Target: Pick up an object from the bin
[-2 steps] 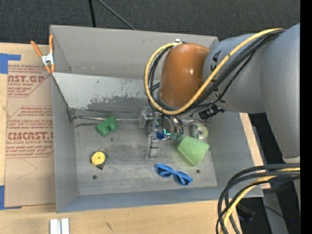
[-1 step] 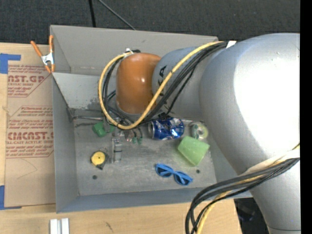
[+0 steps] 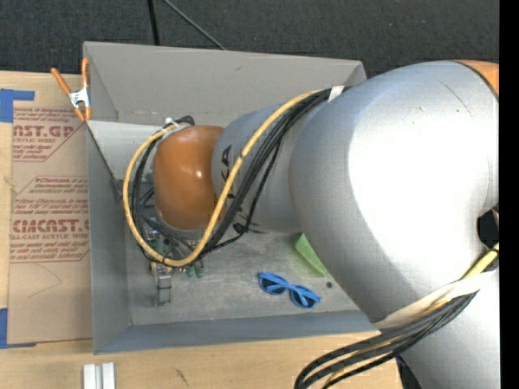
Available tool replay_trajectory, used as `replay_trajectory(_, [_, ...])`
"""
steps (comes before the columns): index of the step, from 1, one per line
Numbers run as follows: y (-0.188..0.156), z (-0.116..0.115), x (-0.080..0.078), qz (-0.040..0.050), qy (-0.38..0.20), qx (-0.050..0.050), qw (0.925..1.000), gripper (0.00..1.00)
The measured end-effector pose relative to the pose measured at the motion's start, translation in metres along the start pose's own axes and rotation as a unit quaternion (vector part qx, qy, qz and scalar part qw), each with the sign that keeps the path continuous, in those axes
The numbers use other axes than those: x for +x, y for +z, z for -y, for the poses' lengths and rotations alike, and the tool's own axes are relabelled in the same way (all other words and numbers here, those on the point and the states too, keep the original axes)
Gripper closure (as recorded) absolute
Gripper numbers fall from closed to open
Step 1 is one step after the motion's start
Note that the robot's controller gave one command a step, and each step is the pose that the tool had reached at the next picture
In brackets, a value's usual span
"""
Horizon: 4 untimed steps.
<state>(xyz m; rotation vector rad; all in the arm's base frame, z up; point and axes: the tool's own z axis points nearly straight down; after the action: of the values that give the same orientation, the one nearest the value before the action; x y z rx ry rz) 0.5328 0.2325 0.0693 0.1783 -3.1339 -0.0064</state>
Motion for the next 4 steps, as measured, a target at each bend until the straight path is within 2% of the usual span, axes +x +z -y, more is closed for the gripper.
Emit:
replay_trajectory(1, [-0.064,0.031,-0.008,0.0043,0.076,0.001,0.9971,0.00])
replay_trajectory(2, [0.002,0.016,-0.002,-0.0006,-0.059,0.002,0.9983,0.00])
replay_trajectory(3, [-0.003,0.068,0.006,0.0005,-0.032,0.003,0.9995,0.00])
replay_trajectory(4, [-0.006,0.006,0.019,0.0016,-0.059,0.000,0.9982,0.00])
